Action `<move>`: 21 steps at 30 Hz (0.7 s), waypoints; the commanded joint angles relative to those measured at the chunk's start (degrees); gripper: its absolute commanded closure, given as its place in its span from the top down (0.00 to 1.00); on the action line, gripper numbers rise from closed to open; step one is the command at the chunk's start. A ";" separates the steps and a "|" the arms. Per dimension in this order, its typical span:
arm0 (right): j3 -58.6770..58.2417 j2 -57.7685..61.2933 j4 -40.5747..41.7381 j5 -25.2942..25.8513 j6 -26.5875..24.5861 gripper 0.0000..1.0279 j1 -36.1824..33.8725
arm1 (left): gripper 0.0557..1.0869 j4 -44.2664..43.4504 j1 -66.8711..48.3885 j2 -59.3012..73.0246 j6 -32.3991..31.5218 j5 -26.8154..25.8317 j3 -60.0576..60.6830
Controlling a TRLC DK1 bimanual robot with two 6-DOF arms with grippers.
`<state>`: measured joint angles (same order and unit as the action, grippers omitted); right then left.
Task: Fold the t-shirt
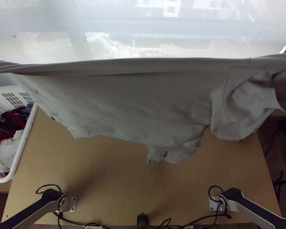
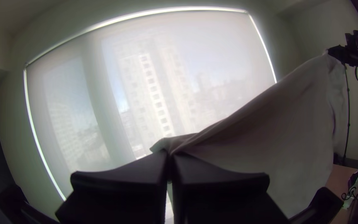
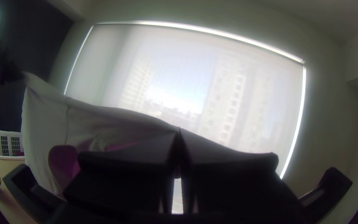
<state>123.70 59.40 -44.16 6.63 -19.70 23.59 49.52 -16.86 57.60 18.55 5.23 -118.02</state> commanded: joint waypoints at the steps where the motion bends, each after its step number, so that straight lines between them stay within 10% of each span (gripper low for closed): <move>1: 6.29 1.16 -3.65 -0.48 1.86 0.02 0.14 | 0.03 -0.65 2.10 -1.35 1.67 0.83 -3.98; 12: 6.64 -6.31 -19.30 -4.00 7.66 0.02 -1.53 | 0.03 6.47 1.83 -6.89 3.69 -5.76 -4.06; 21: 3.04 -10.44 -25.45 -22.19 14.34 0.02 -17.44 | 0.03 13.24 2.01 -8.12 -2.73 -11.39 -1.16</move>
<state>129.47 51.83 -65.71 -4.64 -9.32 15.62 59.46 -15.03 50.52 20.27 -2.52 -121.16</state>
